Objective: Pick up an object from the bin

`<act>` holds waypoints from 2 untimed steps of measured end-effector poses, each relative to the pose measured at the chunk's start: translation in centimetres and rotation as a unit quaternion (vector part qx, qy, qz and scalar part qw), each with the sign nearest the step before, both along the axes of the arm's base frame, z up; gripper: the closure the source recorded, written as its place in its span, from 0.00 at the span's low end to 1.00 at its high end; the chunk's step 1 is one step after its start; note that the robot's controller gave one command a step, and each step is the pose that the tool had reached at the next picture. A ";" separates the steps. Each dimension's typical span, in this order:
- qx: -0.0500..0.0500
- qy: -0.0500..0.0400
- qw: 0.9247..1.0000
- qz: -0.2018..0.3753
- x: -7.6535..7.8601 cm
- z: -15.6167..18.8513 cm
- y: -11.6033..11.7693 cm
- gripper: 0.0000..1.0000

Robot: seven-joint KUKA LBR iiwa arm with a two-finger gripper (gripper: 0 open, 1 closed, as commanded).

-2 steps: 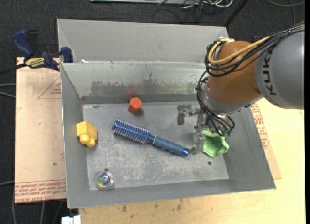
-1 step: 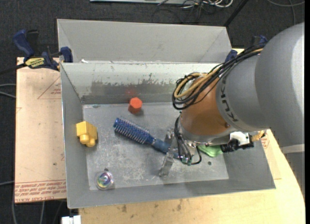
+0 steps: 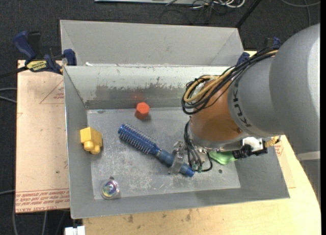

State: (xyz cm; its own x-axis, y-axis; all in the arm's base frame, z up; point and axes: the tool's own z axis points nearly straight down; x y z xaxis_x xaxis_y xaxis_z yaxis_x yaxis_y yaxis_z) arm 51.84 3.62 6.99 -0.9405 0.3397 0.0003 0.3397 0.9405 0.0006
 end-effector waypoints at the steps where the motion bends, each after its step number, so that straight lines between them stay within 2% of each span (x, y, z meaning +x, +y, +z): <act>1: 0.000 -0.004 1.000 -0.006 0.4 12.0 -2.8 1.00; 2: -0.001 -0.002 0.986 0.165 -0.7 17.4 -3.5 1.00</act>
Offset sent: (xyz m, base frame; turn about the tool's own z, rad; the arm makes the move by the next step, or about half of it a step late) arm 0.0022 -0.0275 0.1164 0.0116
